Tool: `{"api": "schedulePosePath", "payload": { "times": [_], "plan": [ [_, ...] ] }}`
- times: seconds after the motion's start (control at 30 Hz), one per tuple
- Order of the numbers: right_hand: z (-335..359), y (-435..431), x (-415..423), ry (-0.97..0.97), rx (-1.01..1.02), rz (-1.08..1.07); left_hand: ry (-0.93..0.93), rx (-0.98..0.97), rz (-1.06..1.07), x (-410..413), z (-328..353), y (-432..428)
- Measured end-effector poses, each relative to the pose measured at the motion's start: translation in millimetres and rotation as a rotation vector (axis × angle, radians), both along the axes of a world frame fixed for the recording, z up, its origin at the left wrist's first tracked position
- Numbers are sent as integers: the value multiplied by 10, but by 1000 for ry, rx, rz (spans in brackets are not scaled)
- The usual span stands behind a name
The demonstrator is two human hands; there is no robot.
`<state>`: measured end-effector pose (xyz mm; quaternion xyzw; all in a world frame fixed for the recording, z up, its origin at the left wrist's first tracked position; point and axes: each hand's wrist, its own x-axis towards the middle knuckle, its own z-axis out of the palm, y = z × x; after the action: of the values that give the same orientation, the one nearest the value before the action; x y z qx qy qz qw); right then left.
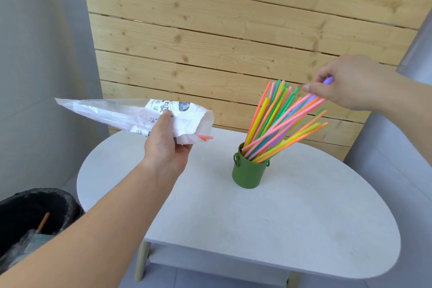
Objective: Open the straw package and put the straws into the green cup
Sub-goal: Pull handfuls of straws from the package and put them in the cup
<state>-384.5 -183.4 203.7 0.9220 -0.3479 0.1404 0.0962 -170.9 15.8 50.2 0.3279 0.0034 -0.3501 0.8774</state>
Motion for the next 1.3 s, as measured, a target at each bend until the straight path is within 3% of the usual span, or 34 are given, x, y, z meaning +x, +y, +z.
{"api": "schedulePosePath", "payload": {
  "times": [0.43, 0.97, 1.13, 1.3],
  "plan": [
    [-186, 30, 164, 83, 16, 109, -3, 29, -4, 15, -18, -8],
    [-348, -24, 349, 289, 22, -17, -23, 17, -9, 43, -70, -36],
    [-362, 33, 320, 246, 33, -98, -32, -2, -7, 58, -93, -32],
    [-366, 75, 335, 121, 209, -73, -22, 11, -1, 58, -86, -33]
  ]
}}
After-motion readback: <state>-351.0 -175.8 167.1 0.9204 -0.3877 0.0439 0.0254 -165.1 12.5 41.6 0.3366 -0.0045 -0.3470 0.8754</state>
